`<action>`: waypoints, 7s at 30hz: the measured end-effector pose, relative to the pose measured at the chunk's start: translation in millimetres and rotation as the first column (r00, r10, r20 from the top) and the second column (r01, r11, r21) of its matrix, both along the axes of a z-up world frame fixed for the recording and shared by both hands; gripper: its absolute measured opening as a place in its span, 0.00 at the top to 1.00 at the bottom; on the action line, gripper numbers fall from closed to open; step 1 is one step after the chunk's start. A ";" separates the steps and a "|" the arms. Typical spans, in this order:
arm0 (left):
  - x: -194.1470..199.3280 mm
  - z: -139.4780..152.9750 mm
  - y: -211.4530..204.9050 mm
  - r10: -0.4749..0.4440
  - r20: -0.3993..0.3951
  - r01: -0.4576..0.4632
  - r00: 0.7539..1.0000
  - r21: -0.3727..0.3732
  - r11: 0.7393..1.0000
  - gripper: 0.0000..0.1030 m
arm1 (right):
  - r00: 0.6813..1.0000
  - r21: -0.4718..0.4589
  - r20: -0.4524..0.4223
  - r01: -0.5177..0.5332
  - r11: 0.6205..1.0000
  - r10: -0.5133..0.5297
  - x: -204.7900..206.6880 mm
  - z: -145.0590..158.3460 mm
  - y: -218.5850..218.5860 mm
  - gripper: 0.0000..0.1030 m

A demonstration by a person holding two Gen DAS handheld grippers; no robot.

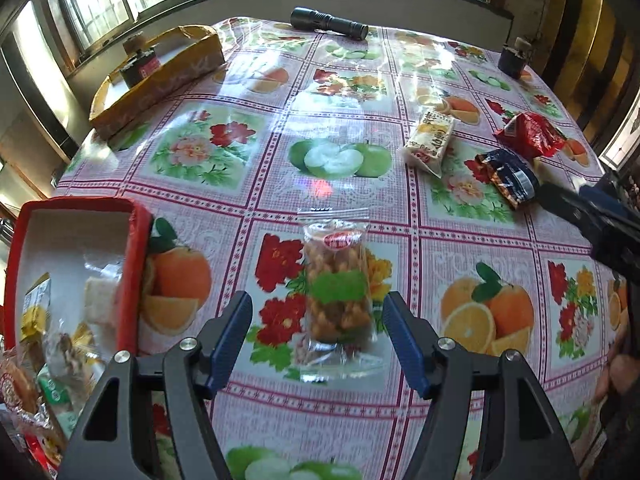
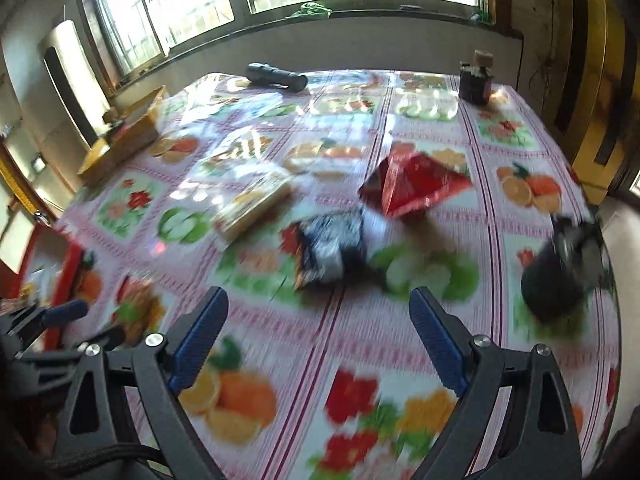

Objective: Organize snacks

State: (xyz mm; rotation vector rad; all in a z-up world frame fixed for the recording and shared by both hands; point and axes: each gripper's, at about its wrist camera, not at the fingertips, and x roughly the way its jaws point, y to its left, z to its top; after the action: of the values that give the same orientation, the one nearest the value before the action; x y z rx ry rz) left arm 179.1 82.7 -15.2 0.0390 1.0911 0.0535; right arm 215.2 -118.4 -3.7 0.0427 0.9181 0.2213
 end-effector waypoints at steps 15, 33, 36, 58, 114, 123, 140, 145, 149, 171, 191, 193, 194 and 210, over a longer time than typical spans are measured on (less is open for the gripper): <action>9.4 -22.6 -5.6 -0.028 -0.020 0.027 0.999 -0.018 0.999 0.67 | 0.996 -0.154 -0.053 -0.081 0.985 0.074 37.0 -36.1 25.6 0.49; -90.4 30.5 20.2 0.049 0.104 -0.056 0.993 0.064 0.996 0.67 | 0.975 -0.099 0.069 -0.202 0.974 0.210 -104.5 23.7 54.7 0.49; -94.9 36.0 30.9 0.065 0.123 -0.074 0.990 0.067 0.995 0.67 | 0.971 -0.096 0.071 -0.219 0.971 0.226 -108.4 25.6 64.1 0.49; -128.1 48.1 79.9 0.125 0.159 -0.129 0.979 0.014 0.992 0.67 | 0.949 -0.147 0.093 -0.286 0.947 0.301 -132.2 40.1 119.4 0.49; -166.2 73.4 194.6 0.344 0.156 -0.351 0.926 0.022 0.936 0.67 | 0.556 -0.086 -0.229 -0.829 0.552 0.799 -287.1 -13.1 256.6 0.49; -166.7 68.7 201.9 0.350 0.145 -0.356 0.926 0.021 0.934 0.67 | 0.561 -0.123 -0.246 -0.827 0.549 0.791 -283.2 -18.2 262.9 0.49; -165.0 62.2 212.1 0.348 0.133 -0.353 0.928 0.016 0.935 0.67 | 0.577 -0.164 -0.239 -0.817 0.553 0.781 -279.6 -18.3 266.1 0.49; -162.5 60.2 218.8 0.342 0.132 -0.346 0.930 0.007 0.938 0.67 | 0.662 -0.060 -0.125 -0.748 0.661 0.739 -222.9 12.8 260.0 0.49; -158.7 61.4 221.2 0.327 0.136 -0.330 0.935 -0.005 0.944 0.67 | 0.703 0.018 -0.054 -0.710 0.704 0.710 -168.4 30.9 274.0 0.49; -140.4 37.6 233.8 0.305 0.101 -0.306 0.947 -0.012 0.952 0.42 | 0.726 0.152 -0.050 -0.673 0.724 0.685 -82.7 13.2 356.6 0.23; -166.7 55.5 222.0 0.327 0.141 -0.330 0.934 -0.004 0.944 0.34 | 0.761 0.145 -0.001 -0.642 0.753 0.649 -103.7 36.3 330.3 0.15; -169.0 56.5 220.6 0.330 0.142 -0.333 0.933 -0.002 0.943 0.34 | 0.759 0.146 0.001 -0.644 0.751 0.651 -107.8 37.2 328.1 0.15; -170.4 56.7 219.8 0.332 0.141 -0.335 0.933 -0.001 0.942 0.34 | 0.759 0.147 0.004 -0.644 0.751 0.651 -109.6 37.8 327.0 0.15; -191.6 61.8 177.1 0.299 0.162 -0.306 0.941 0.018 0.952 0.32 | 0.804 0.100 0.059 -0.594 0.798 0.591 -144.7 51.0 259.0 0.15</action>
State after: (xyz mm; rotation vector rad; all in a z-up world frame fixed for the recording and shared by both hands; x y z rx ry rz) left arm -12.4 259.8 46.6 -0.0935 0.9302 0.3522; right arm 70.5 140.6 47.3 -0.1484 0.8717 0.8635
